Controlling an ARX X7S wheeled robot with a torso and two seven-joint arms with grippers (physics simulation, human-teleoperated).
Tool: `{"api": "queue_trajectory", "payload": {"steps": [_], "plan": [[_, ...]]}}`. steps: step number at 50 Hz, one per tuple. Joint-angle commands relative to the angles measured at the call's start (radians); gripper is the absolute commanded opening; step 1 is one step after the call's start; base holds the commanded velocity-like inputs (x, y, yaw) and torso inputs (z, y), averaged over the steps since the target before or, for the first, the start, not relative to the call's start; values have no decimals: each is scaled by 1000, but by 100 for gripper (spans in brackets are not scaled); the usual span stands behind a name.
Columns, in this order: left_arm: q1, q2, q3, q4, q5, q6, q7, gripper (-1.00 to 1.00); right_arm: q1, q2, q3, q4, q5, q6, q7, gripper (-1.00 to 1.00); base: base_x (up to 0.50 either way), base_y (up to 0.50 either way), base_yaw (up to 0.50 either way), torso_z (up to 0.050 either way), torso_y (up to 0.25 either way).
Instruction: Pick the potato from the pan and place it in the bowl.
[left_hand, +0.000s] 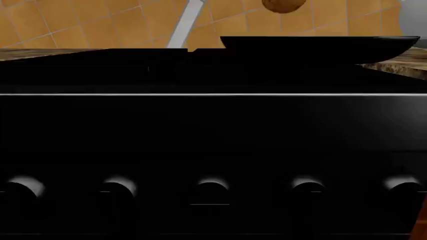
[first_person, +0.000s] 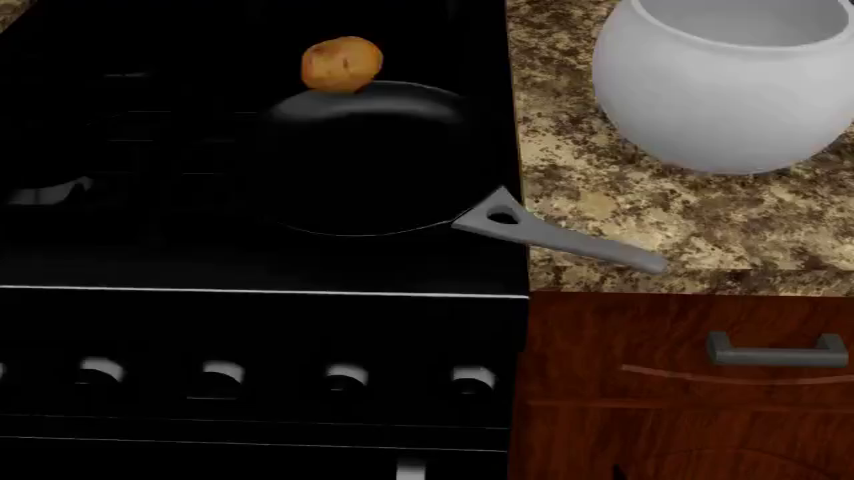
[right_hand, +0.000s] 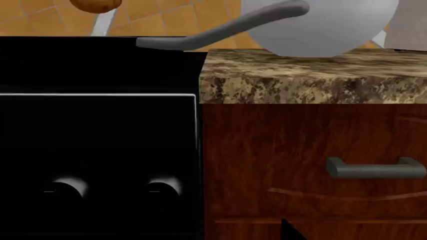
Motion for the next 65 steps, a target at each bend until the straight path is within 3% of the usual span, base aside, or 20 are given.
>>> {"api": "queue_trajectory", "payload": {"steps": [1, 24, 31, 34, 35, 36, 38, 43, 44, 46, 48, 50, 51, 52, 54, 57, 60, 65], "plan": [[-4, -22, 27, -12, -19, 8, -27, 100, 3, 12, -15, 9, 12, -6, 15, 100, 0, 0, 0, 0, 0], [-9, -85, 65, 71, -63, -31, -74, 100, 6, 72, -61, -53, 82, 64, 81, 100, 0, 0, 0, 0, 0], [-64, -135, 34, 431, -29, -251, -123, 100, 93, 140, -67, -452, 33, 344, 110, 100, 0, 0, 0, 0, 0], [-127, -165, 20, 608, -20, -393, -126, 100, 172, 165, -52, -664, 56, 539, 97, 100, 0, 0, 0, 0, 0], [-134, -169, 21, 625, -21, -408, -125, 100, 194, 174, -53, -720, 56, 595, 96, 100, 0, 0, 0, 0, 0], [-118, -171, 10, 618, -11, -334, -137, 100, 215, 173, -42, -767, 71, 648, 94, 100, 0, 0, 0, 0, 0], [-142, -178, -2, 679, -12, -381, -141, 100, 255, 178, -34, -835, 85, 724, 93, 100, 0, 0, 0, 0, 0], [-278, -221, -25, 886, -29, -625, -120, 100, 445, 187, -1, -1022, 151, 1022, 86, 100, 0, 0, 0, 0, 0], [-349, -240, -28, 953, -41, -733, -105, 100, 532, 194, 40, -1047, 252, 1122, 111, 100, 0, 0, 0, 0, 0], [-460, -272, -16, 1032, -44, -879, -92, 100, 670, 330, 93, -1047, 546, 1187, 372, 100, 0, 0, 0, 0, 0], [-592, -334, -17, 1047, -172, -998, -146, 100, 839, 372, 188, -1045, 846, 1323, 586, 100, 0, 0, 0, 0, 0], [-751, -540, -2, 1047, -472, -1058, -446, 100, 987, 342, 292, -987, 1146, 1452, 718, 100, 0, 0, 0, 0, 0], [-804, -594, -2, 1047, -622, -1069, -594, 100, 1028, 339, 315, -963, 1296, 1481, 781, 100, 0, 0, 0, 0, 0], [-926, -602, -30, 1046, -772, -1150, -669, 100, 1133, 357, 315, -885, 1446, 1502, 914, 100, 0, 0, 0, 0, 0], [-1034, -595, -59, 1033, -1039, -1223, -736, 100, 1219, 387, 280, -823, 1600, 1496, 1047, 100, 0, 0, 0, 0, 0], [-1174, -558, -85, 949, -1176, -1292, -800, 100, 1317, 399, 233, -716, 1667, 1465, 1131, 100, 0, 0, 0, 0, 0], [-1250, -540, -47, 863, -1148, -1329, -838, 100, 1383, 401, 206, -641, 1628, 1464, 1112, 100, 0, 0, 0, 0, 0], [-1275, -514, -93, 719, -1195, -1370, -890, 100, 1428, 407, 177, -556, 1536, 1452, 1047, 100, 0, 0, 0, 0, 0]]}}
